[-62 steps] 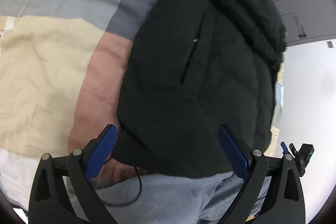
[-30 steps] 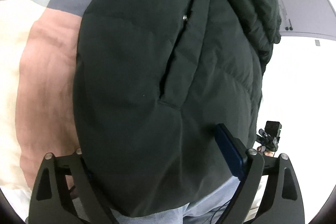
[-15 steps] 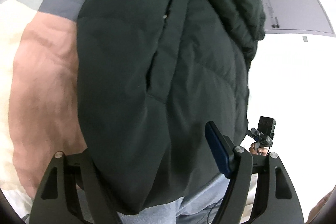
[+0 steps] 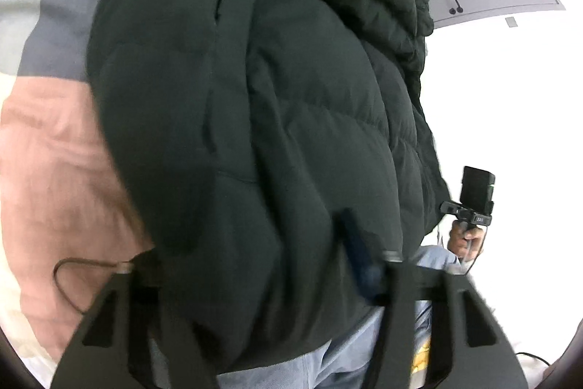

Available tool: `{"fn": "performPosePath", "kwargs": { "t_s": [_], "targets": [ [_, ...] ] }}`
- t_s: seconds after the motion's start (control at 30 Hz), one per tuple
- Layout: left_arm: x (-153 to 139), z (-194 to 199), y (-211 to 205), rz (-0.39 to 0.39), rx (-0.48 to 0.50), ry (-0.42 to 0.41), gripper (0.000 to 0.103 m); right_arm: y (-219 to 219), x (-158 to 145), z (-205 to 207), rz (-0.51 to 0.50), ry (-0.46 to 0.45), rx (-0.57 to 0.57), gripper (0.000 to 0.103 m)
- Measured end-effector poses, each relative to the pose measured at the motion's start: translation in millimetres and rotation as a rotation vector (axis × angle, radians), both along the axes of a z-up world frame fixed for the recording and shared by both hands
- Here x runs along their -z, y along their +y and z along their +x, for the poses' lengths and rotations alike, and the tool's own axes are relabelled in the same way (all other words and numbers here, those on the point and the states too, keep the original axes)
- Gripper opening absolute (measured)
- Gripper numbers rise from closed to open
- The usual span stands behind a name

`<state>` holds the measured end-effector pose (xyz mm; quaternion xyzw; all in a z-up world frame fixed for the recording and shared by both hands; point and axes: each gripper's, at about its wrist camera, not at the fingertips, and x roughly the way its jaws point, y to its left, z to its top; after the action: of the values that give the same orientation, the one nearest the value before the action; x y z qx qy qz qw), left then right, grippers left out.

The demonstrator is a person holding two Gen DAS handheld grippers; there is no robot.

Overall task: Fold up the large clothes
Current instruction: 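Grasp the jacket hem with both tools and lift it up, then fold the held hem over toward the collar with both tools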

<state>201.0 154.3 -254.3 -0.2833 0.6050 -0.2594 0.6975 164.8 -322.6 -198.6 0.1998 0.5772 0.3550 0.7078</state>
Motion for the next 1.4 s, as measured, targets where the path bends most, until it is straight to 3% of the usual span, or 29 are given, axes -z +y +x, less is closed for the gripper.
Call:
{"fn": "performPosePath", "kwargs": {
  "t_s": [0.03, 0.07, 0.17, 0.33, 0.5, 0.8, 1.03, 1.17, 1.4],
  "targets": [
    [-2, 1, 2, -0.008, -0.014, -0.004, 0.032, 1, -6, 1, -0.02, -0.029, 0.011, 0.014],
    [-5, 0, 6, -0.014, -0.023, -0.008, 0.023, 3, -15, 0, -0.041, -0.066, 0.022, 0.012],
    [-19, 3, 10, -0.044, -0.068, -0.031, 0.013, 4, -44, -4, -0.051, -0.157, 0.059, 0.009],
    [-56, -7, 16, -0.033, -0.116, -0.106, 0.008, 2, -88, -26, -0.01, -0.306, 0.115, 0.008],
    [-90, -32, 38, -0.075, -0.166, -0.163, 0.007, 1, -121, -58, 0.011, -0.393, 0.19, 0.007],
    [-148, -117, 70, -0.127, -0.23, -0.225, 0.007, -27, -151, -134, 0.106, -0.439, 0.309, 0.007],
    [-164, -169, 75, -0.132, -0.254, -0.192, 0.007, -29, -170, -190, 0.14, -0.446, 0.385, 0.007],
    [-167, -166, 78, -0.123, -0.259, -0.179, 0.007, -36, -176, -187, 0.138, -0.435, 0.424, 0.007],
    [-168, -132, 83, -0.098, -0.286, -0.184, 0.005, -39, -171, -139, 0.136, -0.377, 0.468, 0.007]
  ]
}}
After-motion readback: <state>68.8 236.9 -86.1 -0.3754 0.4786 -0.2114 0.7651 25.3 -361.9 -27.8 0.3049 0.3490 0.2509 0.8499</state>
